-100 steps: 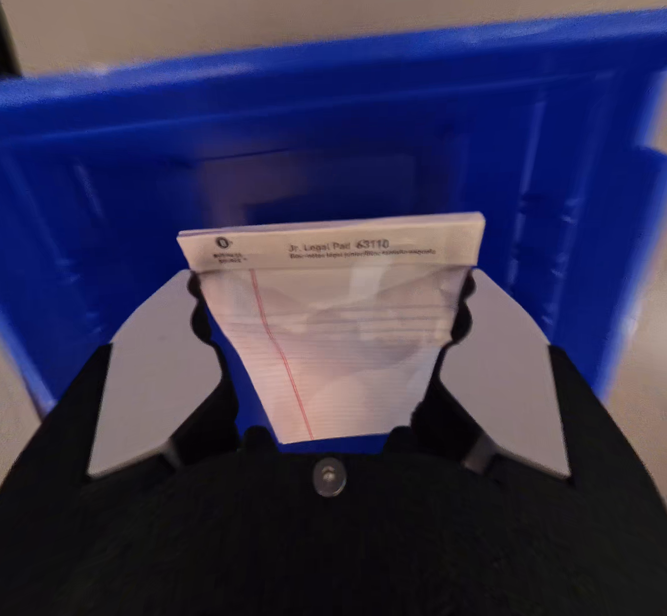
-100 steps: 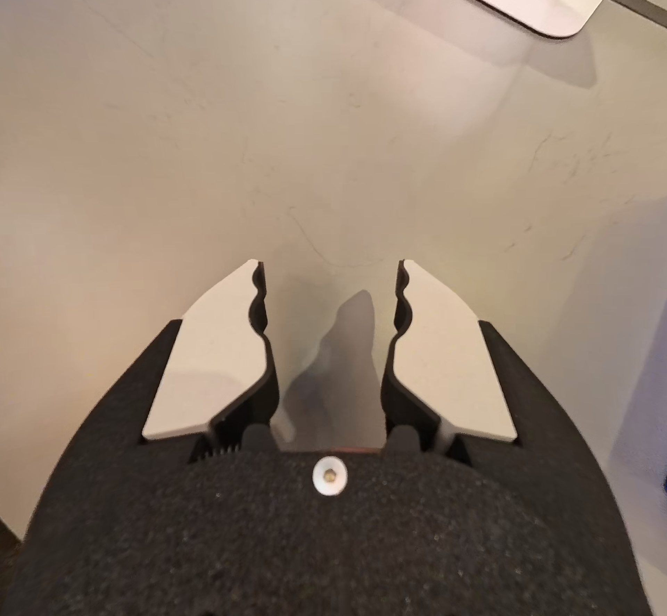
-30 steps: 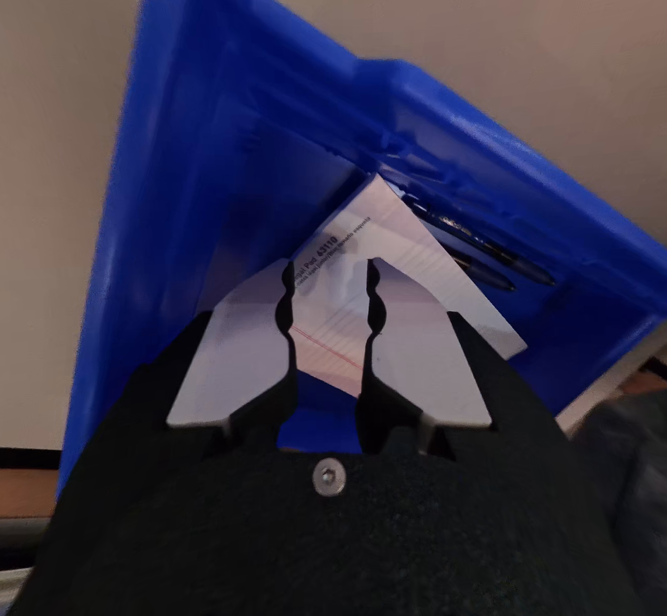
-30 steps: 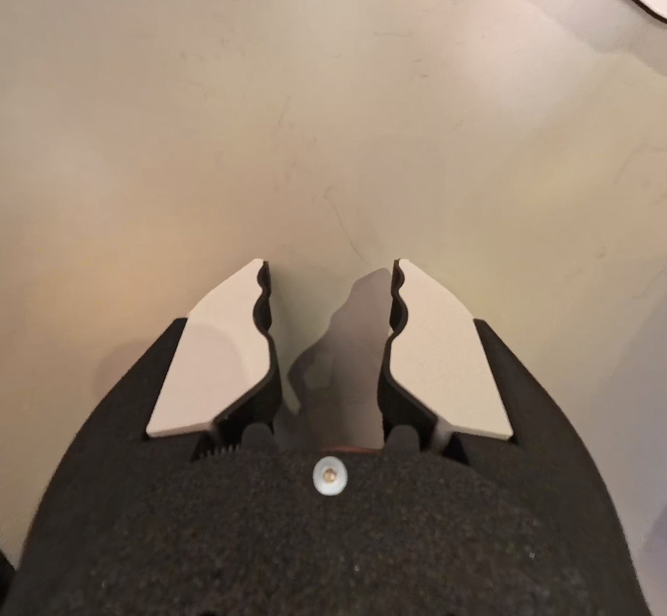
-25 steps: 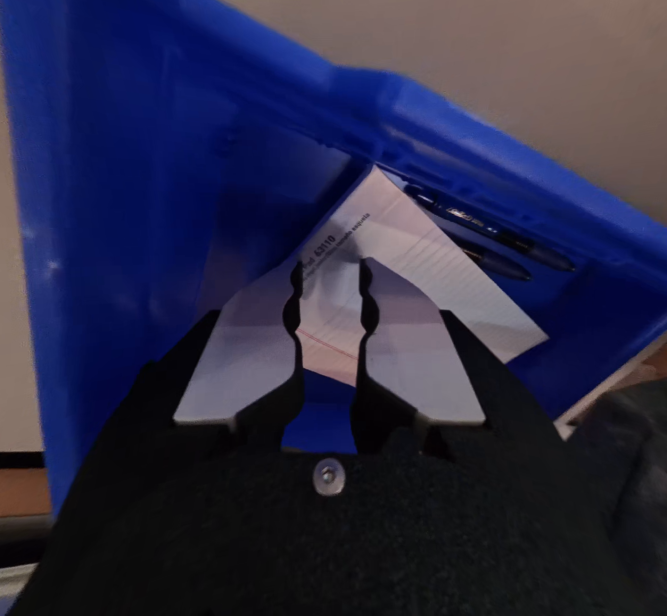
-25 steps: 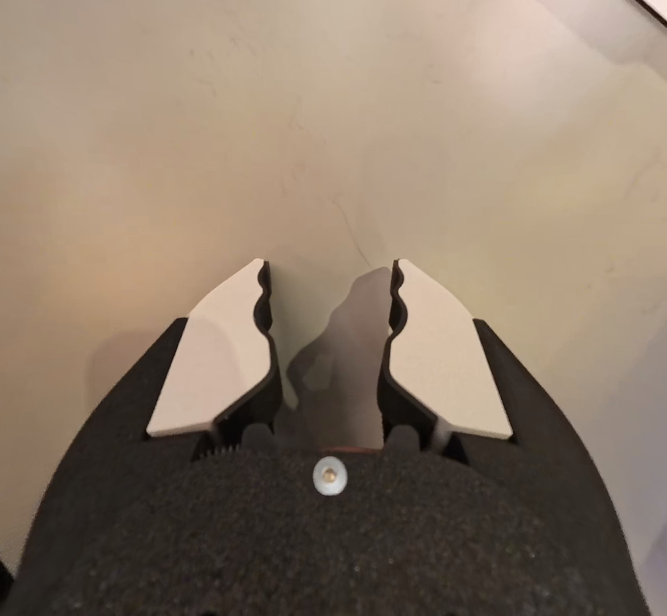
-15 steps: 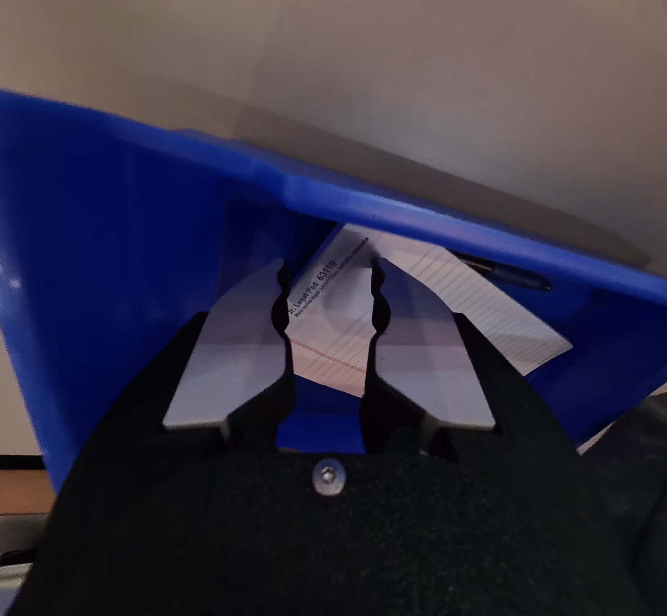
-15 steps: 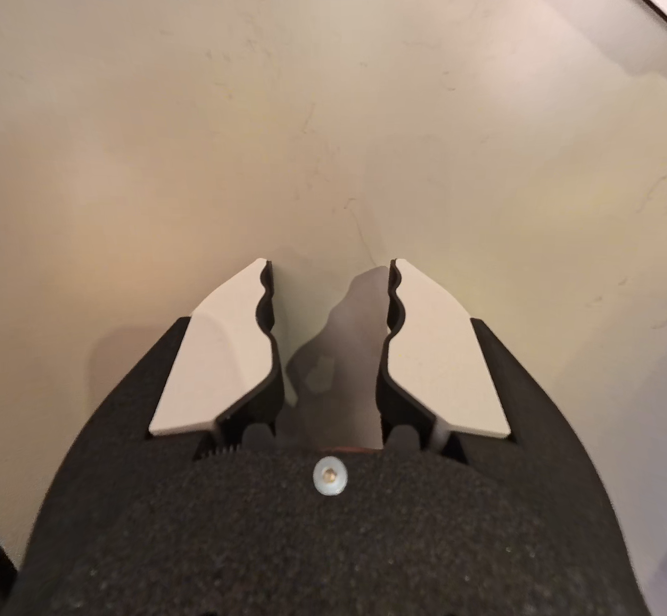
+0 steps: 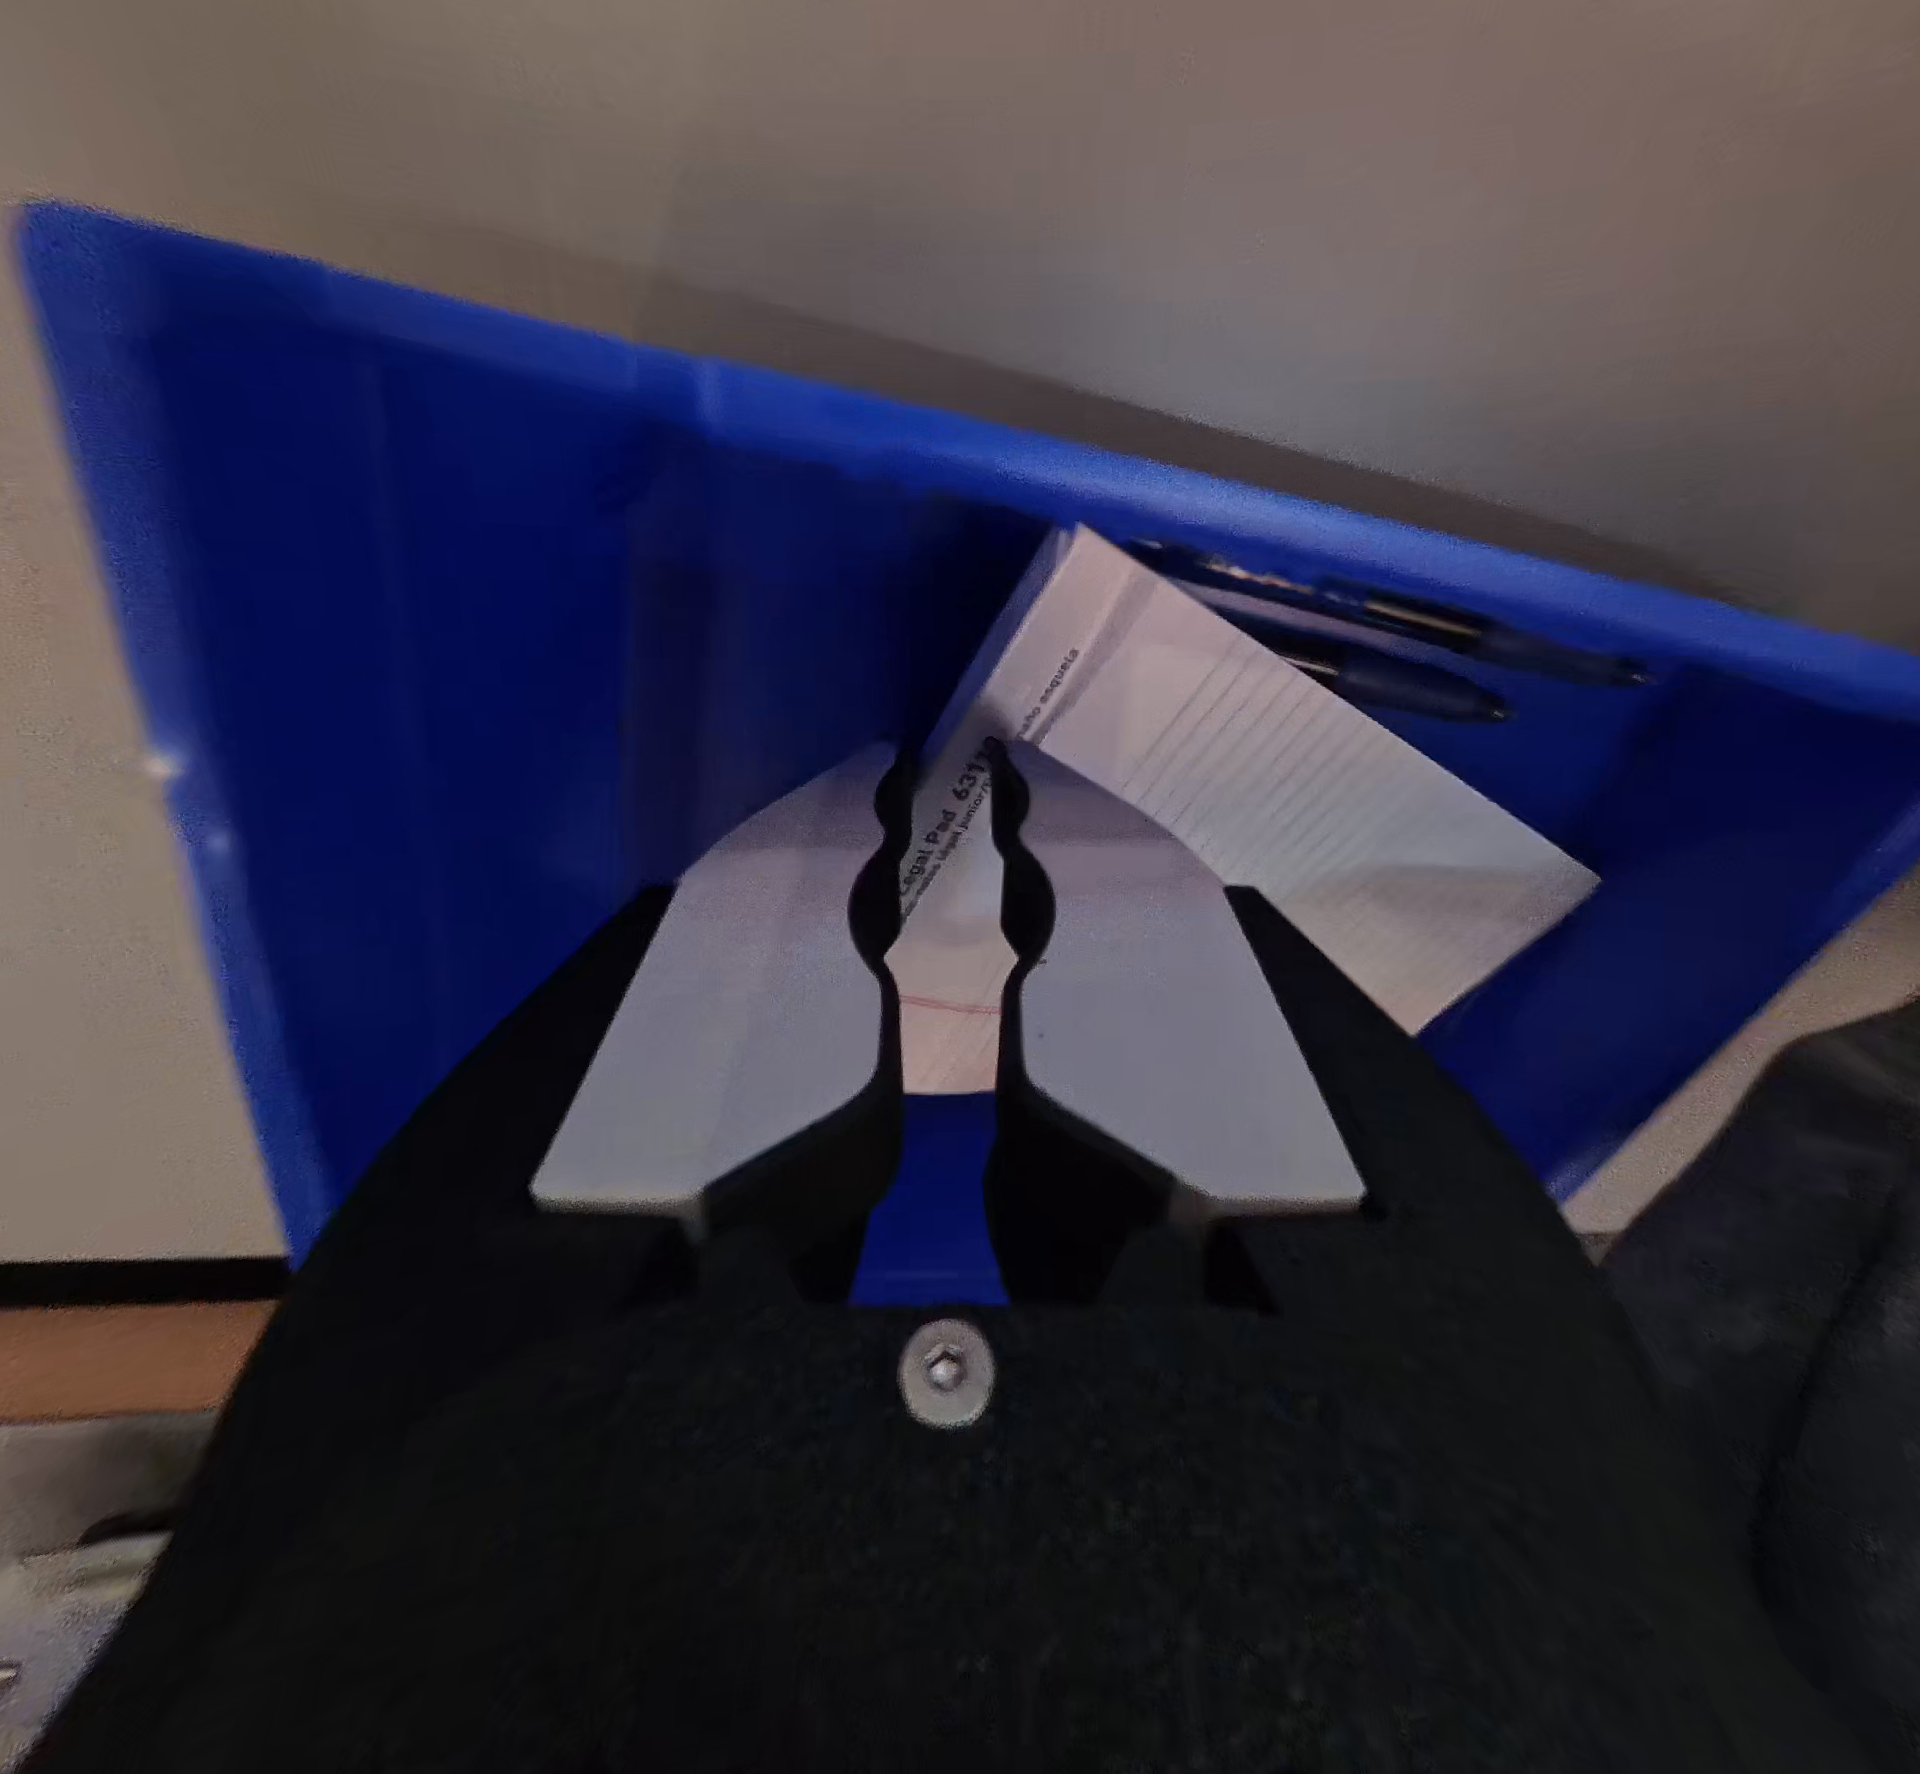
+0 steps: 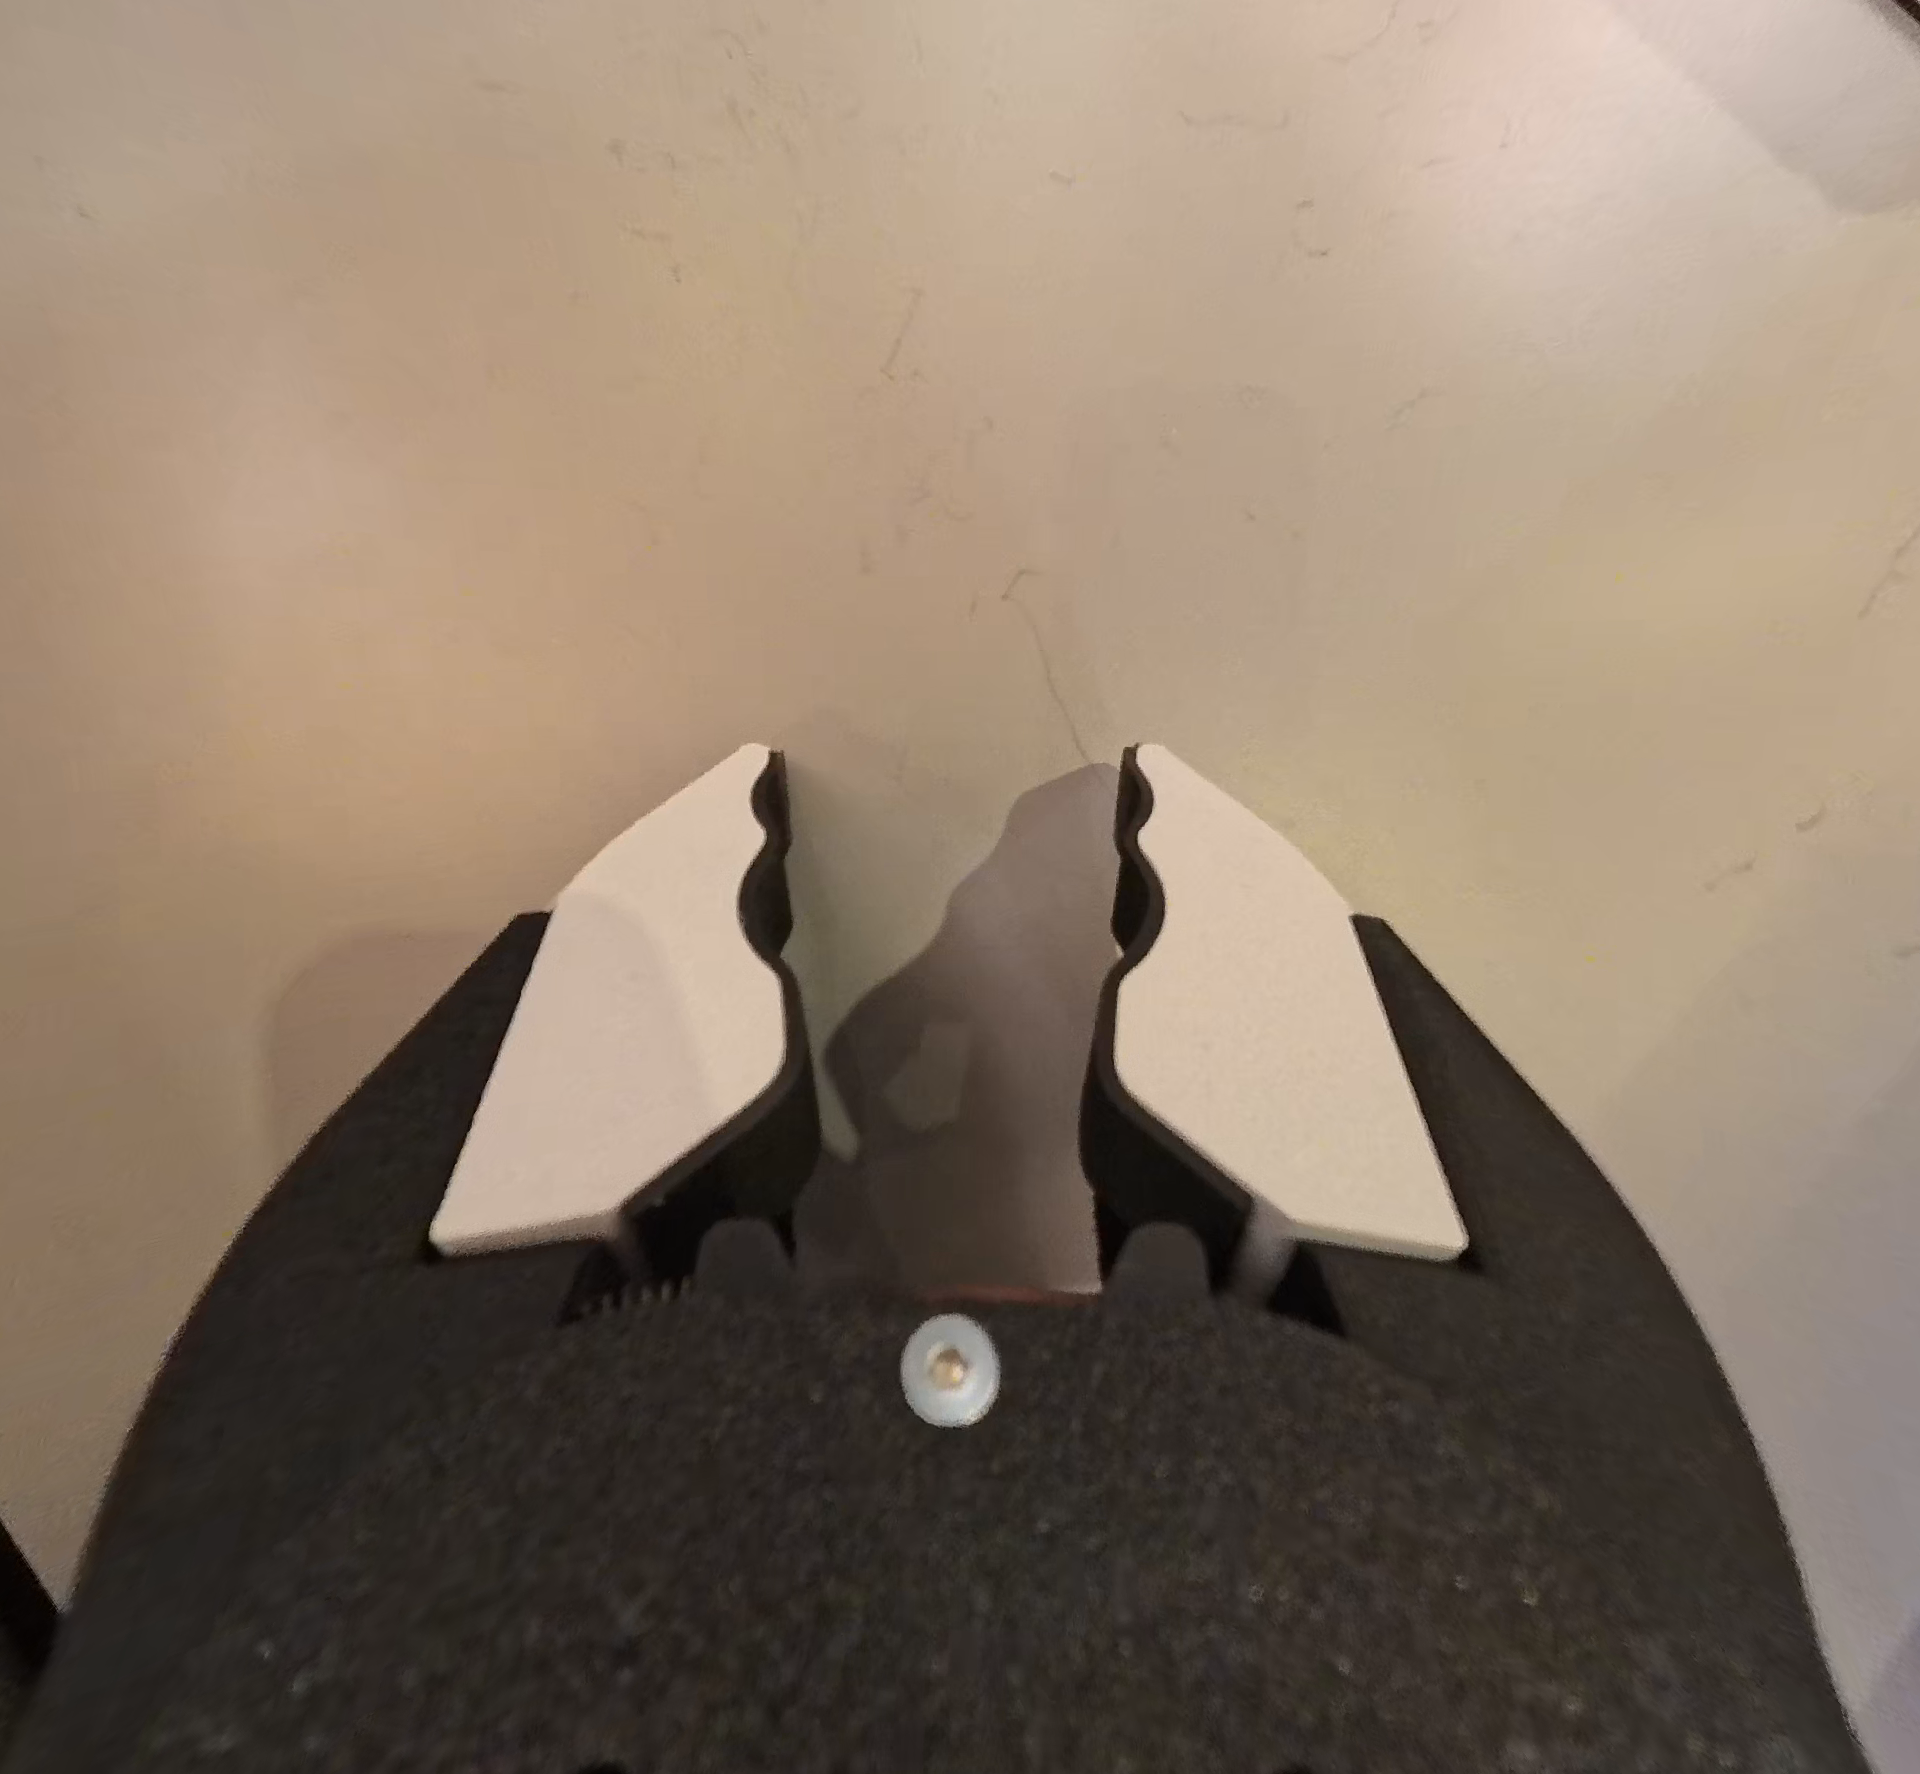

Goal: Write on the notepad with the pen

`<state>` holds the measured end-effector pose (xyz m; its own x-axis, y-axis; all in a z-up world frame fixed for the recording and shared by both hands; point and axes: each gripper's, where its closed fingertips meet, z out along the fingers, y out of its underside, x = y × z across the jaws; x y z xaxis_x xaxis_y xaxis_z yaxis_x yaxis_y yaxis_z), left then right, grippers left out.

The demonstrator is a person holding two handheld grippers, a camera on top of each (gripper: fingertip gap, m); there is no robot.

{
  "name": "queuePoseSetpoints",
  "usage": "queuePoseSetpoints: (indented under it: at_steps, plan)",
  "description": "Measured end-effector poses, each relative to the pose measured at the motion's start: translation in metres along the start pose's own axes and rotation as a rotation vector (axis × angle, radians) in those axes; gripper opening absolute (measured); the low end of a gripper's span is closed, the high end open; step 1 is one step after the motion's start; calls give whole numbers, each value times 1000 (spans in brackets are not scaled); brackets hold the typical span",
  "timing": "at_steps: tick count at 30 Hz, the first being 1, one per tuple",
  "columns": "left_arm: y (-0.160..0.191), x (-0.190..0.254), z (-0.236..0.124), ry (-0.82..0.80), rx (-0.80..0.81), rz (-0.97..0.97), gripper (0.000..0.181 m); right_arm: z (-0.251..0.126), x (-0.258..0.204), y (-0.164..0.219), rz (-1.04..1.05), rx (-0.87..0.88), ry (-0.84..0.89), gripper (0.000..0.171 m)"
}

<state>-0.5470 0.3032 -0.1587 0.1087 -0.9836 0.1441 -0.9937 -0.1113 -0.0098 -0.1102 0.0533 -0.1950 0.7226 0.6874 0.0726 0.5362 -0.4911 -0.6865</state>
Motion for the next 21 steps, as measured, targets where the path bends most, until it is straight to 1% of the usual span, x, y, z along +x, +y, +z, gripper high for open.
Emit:
queuePoseSetpoints:
  at_steps: [1, 4, 12, 18, 21]
  plan:
    - [-1, 2, -9, -2, 16, -6, 11, 0, 0, 0, -3, -2, -2, 60]
    - [1, 10, -29, -9, 41, -12, 10, -1, -3, 0, -11, -3, -6, 60]
    - [13, 37, -77, -77, -6, -20, 8, -8, -8, -6, -17, 21, -25, 60]
    - [30, 74, -111, -126, -24, -52, 5, -17, -12, -17, -7, 62, -55, 59]
    - [32, 94, -128, -175, 11, -55, 5, -23, -16, -25, -15, 82, -67, 59]
